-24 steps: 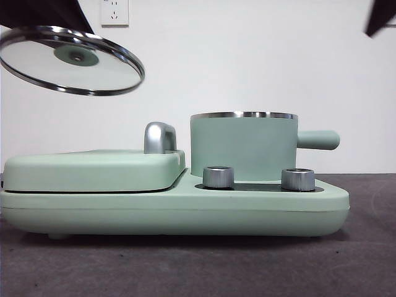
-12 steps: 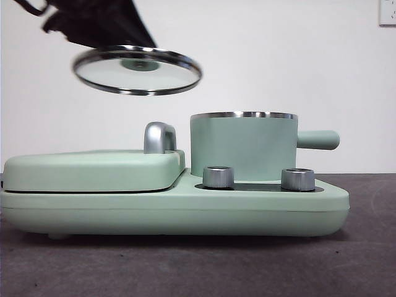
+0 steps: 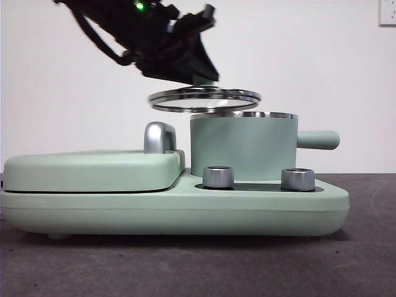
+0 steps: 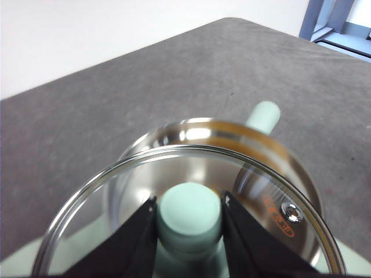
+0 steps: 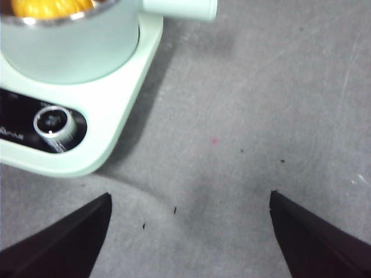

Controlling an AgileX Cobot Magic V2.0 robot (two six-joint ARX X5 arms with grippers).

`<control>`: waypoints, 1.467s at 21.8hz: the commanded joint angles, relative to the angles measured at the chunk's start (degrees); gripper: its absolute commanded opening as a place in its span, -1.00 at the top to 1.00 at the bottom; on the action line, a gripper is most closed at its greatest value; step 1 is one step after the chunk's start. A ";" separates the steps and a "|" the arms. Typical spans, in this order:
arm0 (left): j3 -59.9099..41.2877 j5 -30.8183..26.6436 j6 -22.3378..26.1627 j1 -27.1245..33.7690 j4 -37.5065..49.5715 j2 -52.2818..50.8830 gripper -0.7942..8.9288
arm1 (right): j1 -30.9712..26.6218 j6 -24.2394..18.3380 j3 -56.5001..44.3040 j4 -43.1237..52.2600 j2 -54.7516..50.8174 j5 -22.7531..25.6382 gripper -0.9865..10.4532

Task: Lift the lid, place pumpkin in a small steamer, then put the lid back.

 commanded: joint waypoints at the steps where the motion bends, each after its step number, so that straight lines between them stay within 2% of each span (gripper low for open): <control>1: 4.09 0.15 1.36 -1.09 2.54 2.84 0.82 | 0.35 0.85 0.15 0.17 0.28 0.26 0.10; 12: 10.38 0.35 3.67 -2.40 5.92 11.47 0.82 | 0.35 0.81 0.13 -0.15 0.28 0.28 0.10; 32: 11.56 1.62 3.65 -3.13 7.52 13.57 0.82 | 0.35 0.76 0.11 -0.57 0.28 0.31 0.10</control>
